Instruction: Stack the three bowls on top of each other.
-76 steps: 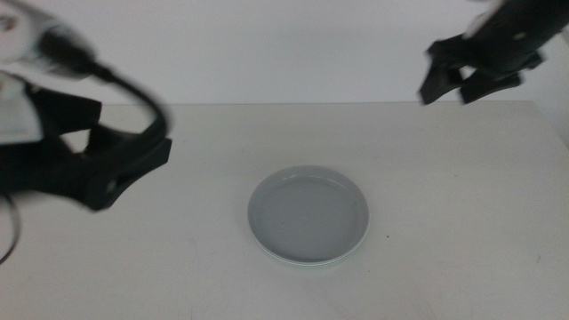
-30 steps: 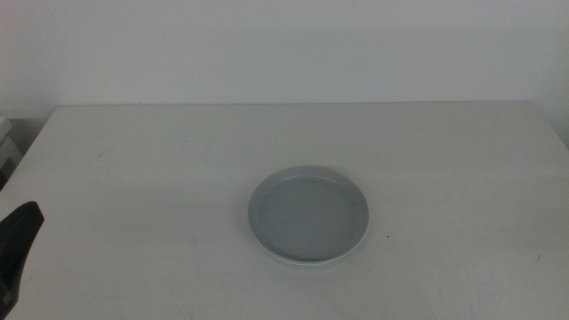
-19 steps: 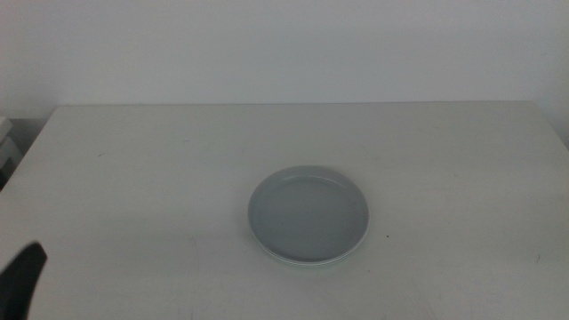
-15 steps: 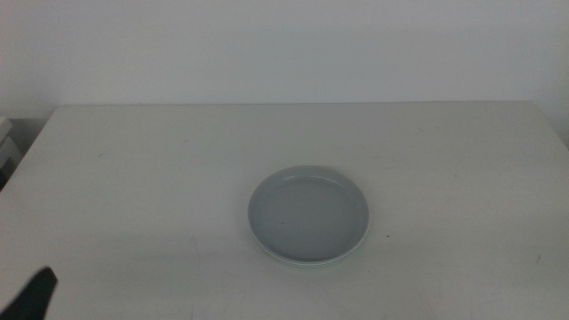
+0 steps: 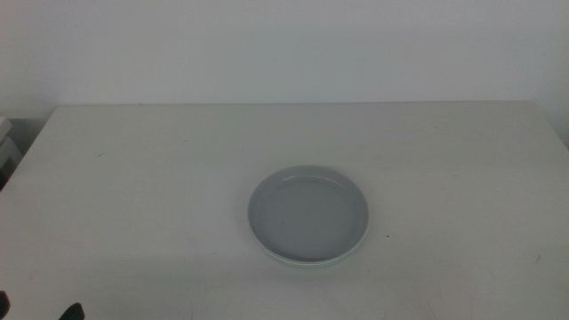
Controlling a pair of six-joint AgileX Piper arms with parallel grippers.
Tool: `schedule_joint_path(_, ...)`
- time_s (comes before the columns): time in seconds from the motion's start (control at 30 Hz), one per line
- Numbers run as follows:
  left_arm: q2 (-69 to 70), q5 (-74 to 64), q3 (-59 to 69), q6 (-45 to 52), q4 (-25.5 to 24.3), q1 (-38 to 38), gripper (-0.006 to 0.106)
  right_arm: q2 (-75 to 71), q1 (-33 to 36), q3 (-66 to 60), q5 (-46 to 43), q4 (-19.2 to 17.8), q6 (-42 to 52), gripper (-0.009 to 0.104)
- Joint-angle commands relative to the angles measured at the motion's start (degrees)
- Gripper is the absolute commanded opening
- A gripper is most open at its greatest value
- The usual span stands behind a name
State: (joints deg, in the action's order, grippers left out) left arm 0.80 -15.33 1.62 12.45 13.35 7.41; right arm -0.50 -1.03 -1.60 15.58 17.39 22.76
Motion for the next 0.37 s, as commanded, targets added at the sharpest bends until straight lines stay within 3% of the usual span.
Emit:
schedule_joint_path(0.0,0.79,2.75,-0.13,-0.42,0.79,-0.04,0.105,-1.62,-0.46,0.36,-3.8,-0.41,0.55,0.052)
schedule_joint_path(0.33,0.73,2.66,-0.13,-0.42,0.84,-0.04,0.105,-1.62,-0.46,0.36,-3.2,-0.13,0.55,0.052)
